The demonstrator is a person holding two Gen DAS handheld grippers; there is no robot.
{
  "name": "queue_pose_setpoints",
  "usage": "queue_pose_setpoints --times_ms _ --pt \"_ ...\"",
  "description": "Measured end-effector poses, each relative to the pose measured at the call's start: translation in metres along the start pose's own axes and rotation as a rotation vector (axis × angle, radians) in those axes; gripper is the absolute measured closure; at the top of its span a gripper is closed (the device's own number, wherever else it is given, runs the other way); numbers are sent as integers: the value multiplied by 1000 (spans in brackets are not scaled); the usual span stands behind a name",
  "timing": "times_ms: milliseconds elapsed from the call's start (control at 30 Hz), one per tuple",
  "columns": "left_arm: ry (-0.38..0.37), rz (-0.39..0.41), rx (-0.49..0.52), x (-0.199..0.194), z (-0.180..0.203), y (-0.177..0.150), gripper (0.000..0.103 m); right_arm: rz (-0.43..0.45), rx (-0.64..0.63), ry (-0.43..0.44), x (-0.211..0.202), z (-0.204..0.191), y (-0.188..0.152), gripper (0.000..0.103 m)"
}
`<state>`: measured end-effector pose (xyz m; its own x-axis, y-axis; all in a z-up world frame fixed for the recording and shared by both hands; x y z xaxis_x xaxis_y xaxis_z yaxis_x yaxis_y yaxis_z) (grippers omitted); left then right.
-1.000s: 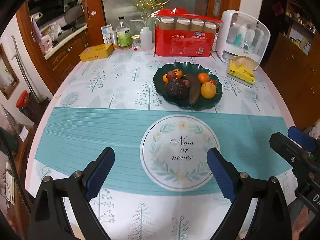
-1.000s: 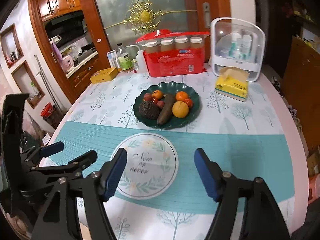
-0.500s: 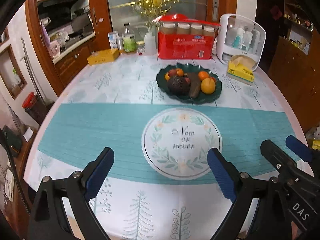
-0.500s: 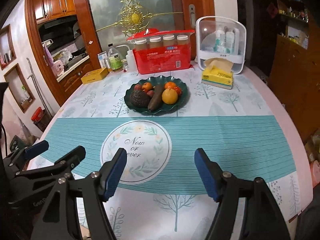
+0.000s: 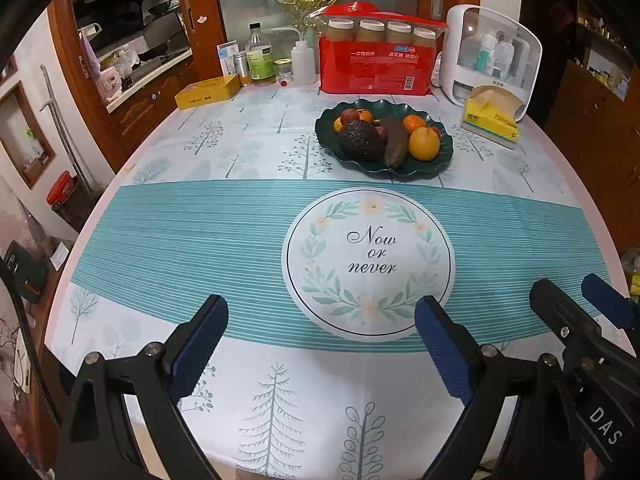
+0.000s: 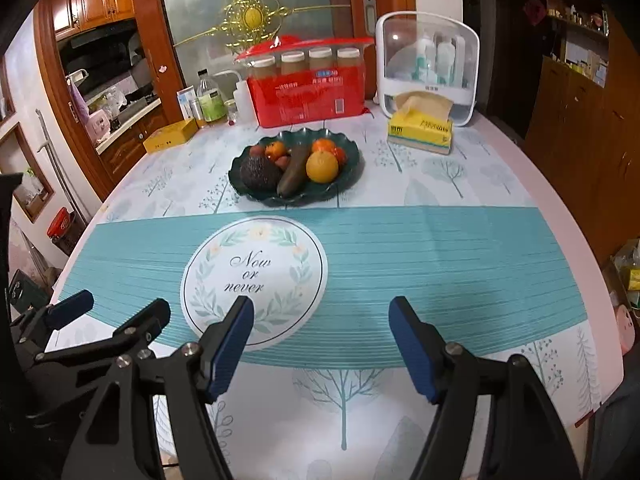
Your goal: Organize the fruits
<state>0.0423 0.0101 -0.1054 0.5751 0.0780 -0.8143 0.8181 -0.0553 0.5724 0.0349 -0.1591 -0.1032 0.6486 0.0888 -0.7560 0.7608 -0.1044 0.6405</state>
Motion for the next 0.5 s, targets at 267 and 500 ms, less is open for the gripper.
queue_pose_setpoints --times_ms 267,500 --pt "-7 -12 -7 3 0 -1 9 0 -1 1 3 0 -1 32" --pt "-15 -22 -14 7 0 -1 9 -6 -2 5 4 -1 -3 32"
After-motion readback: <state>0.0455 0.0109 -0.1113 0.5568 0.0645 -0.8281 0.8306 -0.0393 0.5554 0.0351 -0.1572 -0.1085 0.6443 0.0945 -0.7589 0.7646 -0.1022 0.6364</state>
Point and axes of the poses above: each gripper's, at about its wrist camera, not at the fingertips, and x roughly the way its jaws point, z to its right, y to its top, the point moved 9 cm from there along x, roughly the way its jaws point, and after that the axes turned 5 degrees about x, right-handed, at the moved point
